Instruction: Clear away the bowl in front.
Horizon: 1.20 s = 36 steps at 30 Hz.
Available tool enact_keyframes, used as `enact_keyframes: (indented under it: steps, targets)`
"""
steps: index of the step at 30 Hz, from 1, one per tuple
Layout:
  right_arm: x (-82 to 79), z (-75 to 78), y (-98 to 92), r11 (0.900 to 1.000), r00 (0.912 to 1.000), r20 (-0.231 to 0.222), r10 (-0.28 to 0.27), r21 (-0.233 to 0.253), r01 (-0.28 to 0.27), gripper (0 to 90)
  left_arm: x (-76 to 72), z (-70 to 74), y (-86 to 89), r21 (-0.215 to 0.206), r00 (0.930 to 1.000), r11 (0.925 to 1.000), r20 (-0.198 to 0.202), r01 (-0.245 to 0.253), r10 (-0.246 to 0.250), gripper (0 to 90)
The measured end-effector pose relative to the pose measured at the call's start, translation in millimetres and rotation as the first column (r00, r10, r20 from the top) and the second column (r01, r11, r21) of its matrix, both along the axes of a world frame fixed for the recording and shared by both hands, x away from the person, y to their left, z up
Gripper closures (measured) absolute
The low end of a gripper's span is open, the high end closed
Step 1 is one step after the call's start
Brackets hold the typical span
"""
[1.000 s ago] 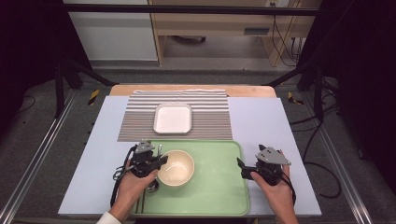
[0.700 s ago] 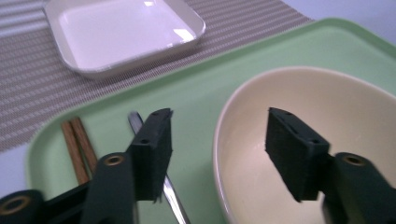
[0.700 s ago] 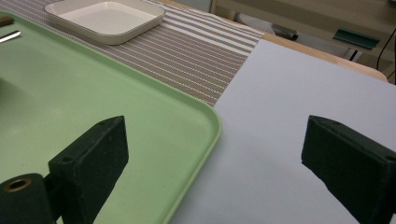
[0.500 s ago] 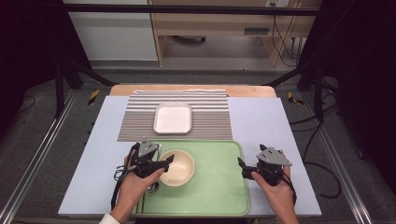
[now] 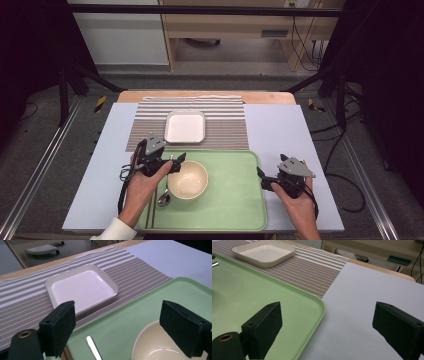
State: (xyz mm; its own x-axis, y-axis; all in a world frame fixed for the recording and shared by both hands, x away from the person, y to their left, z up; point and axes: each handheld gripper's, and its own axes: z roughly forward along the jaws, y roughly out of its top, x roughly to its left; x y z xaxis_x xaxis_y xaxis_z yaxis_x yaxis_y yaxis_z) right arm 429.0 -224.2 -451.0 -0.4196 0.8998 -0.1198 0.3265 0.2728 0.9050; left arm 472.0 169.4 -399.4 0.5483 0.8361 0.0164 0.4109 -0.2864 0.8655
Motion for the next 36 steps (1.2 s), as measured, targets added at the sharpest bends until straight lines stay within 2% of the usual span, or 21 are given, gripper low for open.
enact_keyframes:
  steps: [2, 3, 5, 8, 13, 16, 18, 20, 22, 24, 30, 36]
  targets:
    - [-0.7, 0.3, 1.2, 1.000, 1.0000, 0.000, 0.003, -0.005, -0.003, 9.1, 4.0, 6.2, -3.0, -0.007, 0.9999, 1.0000, -0.009, -0.005, 0.005, 13.1]
    - [-1.0, 0.5, 2.0, 1.000, 1.0000, -0.001, 0.004, -0.005, -0.004, 8.9, 6.6, 10.1, -5.4, 0.008, 0.9999, 0.9999, -0.011, -0.007, 0.007, 13.2]
    - [-1.6, 0.5, 3.9, 1.000, 1.0000, -0.003, 0.003, -0.012, -0.003, 8.0, 11.4, 16.6, -10.3, 0.005, 0.9999, 1.0000, -0.010, -0.004, 0.004, 13.2]
    - [-1.3, -0.1, 4.0, 1.000, 1.0000, -0.004, 0.001, -0.021, -0.001, 7.5, 17.8, 22.5, -13.5, 0.014, 1.0000, 0.9999, 0.008, 0.003, -0.003, 13.3]
    - [-1.0, 1.1, 1.1, 0.999, 0.9997, 0.005, -0.024, -0.035, 0.024, 7.4, 27.7, 26.9, -9.8, 0.001, 0.9993, 0.9998, 0.032, -0.018, 0.018, 14.1]
    - [-1.3, 2.8, -0.2, 0.999, 0.9994, 0.014, -0.032, -0.032, 0.032, 7.5, 37.1, 26.8, -5.4, -0.038, 0.9988, 0.9986, 0.030, -0.037, 0.038, 14.1]
    - [-1.6, 3.1, -0.3, 0.999, 0.9993, 0.011, -0.035, -0.025, 0.035, 7.6, 42.0, 25.5, -1.8, -0.042, 0.9983, 0.9977, 0.023, -0.053, 0.054, 14.3]
    - [-2.1, 2.8, -0.3, 0.999, 0.9994, 0.006, -0.034, -0.027, 0.034, 8.1, 45.9, 24.8, -0.9, -0.039, 0.9993, 0.9986, 0.011, -0.036, 0.036, 15.3]
    - [-2.6, 3.3, -0.1, 0.999, 0.9994, -0.002, -0.034, -0.033, 0.034, 8.9, 44.8, 27.7, -2.6, -0.008, 0.9995, 0.9999, 0.027, -0.014, 0.014, 15.6]
    - [-2.1, 3.1, 0.1, 0.999, 0.9994, -0.008, -0.034, -0.036, 0.034, 8.9, 42.5, 31.1, -4.0, -0.026, 0.9998, 0.9997, 0.021, 0.002, -0.001, 15.6]
    - [-2.2, 2.8, 0.5, 0.998, 0.9992, -0.003, -0.040, -0.038, 0.040, 8.5, 44.5, 43.7, -5.6, -0.023, 0.9990, 0.9996, 0.042, -0.014, 0.015, 14.9]
    - [-2.3, 2.9, 0.2, 0.999, 0.9990, 0.003, -0.044, -0.032, 0.044, 8.2, 49.6, 50.4, 2.0, -0.008, 0.9985, 0.9991, 0.036, -0.042, 0.043, 15.6]
